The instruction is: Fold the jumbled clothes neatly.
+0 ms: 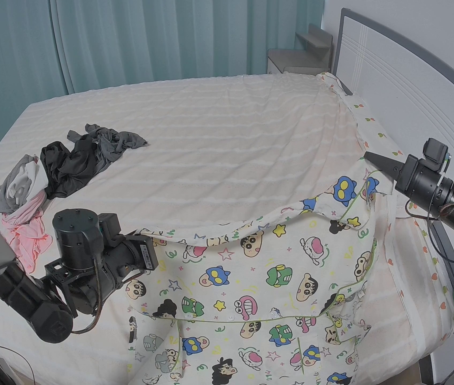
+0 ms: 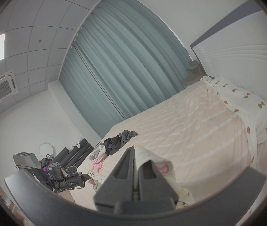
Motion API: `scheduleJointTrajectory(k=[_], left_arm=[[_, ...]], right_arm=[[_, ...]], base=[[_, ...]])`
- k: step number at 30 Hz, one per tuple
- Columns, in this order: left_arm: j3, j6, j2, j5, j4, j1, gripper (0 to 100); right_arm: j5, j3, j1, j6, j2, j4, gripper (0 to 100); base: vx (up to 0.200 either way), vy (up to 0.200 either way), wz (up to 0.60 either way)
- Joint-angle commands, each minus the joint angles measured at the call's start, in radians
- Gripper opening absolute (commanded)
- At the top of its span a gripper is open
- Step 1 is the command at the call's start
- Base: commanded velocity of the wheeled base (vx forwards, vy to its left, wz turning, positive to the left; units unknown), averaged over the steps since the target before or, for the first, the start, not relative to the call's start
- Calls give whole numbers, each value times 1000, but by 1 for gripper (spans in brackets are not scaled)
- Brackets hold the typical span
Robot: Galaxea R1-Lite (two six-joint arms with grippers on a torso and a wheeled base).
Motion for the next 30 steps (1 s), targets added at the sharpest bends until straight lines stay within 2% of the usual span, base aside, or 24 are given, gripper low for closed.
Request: scheduleJointTrajectory(k=[1,9,12,17,30], left_arm=[[-32,-3,125,0,-34,15,0],[-181,-55,350,6,-118,73,0],[-279,-58,445,8,-117,121,0],[-389,-61,541,6,-117,164,0],[-567,-75,669,9,-118,181,0]], right_arm=[[1,-20,-4,1,121,-28,0],[-7,-71,-24,1,333,-194,0],[-45,-143,-38,5,447,-273,0],[-48,-270,-74,54,552,-273,0],[-88,-491,-73,56,787,-238,0]], base=[[0,0,0],[0,0,0],[0,0,0],[0,0,0],[0,0,0]])
